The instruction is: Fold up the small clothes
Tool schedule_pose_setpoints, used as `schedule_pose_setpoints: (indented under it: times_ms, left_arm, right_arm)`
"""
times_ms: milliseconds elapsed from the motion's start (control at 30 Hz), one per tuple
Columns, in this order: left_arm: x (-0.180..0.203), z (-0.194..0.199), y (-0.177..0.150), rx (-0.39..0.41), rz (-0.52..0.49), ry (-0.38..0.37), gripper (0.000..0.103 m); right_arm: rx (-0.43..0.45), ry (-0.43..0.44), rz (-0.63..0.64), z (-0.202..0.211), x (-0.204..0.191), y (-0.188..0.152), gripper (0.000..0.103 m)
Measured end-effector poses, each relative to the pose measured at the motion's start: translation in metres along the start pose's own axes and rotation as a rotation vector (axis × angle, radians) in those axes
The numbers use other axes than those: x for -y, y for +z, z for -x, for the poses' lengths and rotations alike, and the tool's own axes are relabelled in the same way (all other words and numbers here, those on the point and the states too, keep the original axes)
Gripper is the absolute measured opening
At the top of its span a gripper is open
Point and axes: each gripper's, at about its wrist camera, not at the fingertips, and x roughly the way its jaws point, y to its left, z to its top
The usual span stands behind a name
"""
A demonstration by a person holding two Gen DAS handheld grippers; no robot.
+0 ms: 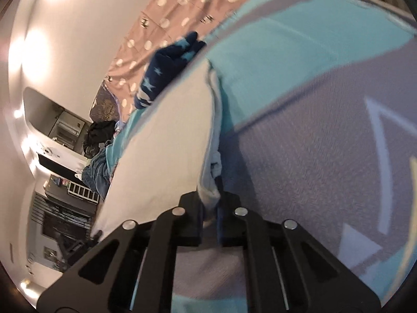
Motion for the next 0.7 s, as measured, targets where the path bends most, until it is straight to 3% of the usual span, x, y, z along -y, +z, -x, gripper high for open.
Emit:
schedule_pose_setpoints:
  times_ms: [133,267,400,500,600,667,700]
  left_arm:
    - [0.033,0.033,-0.004,0.058,-0.129,0.038,0.001]
    - [0.037,0.057,-0.021,0.027,-0.183,0.079,0.001]
    - [0.021,0.072,-0.041,-0.034,-0.174,0.141,0.002]
    - [0.005,0.078,-0.045,-0.067,-0.138,0.255,0.007]
    - [0.017,0.088,-0.033,0.048,-0.217,0.503,0.008]
    - [0.039,0.088,-0.024,0.093,-0.277,0.524,0.011]
    - [0.059,0.082,-0.019,0.096,-0.31,0.475,0.014]
  right_arm:
    - [-0.001,-0.023,0.04,0.021,-0.01,-0.008,0.006]
    - [-0.035,-0.038,0.025,0.043,-0.001,-0.033,0.006]
    - [-0.093,-0.068,0.044,0.046,0.009,-0.06,0.007]
    - [-0.098,-0.108,0.099,0.044,0.012,-0.067,0.015]
    - [-0.093,-0.064,0.106,0.044,0.02,-0.068,0.022]
    - [-0.099,-0.031,0.104,0.044,0.024,-0.069,0.025]
    - [-0.108,-0.006,0.102,0.042,0.027,-0.069,0.028]
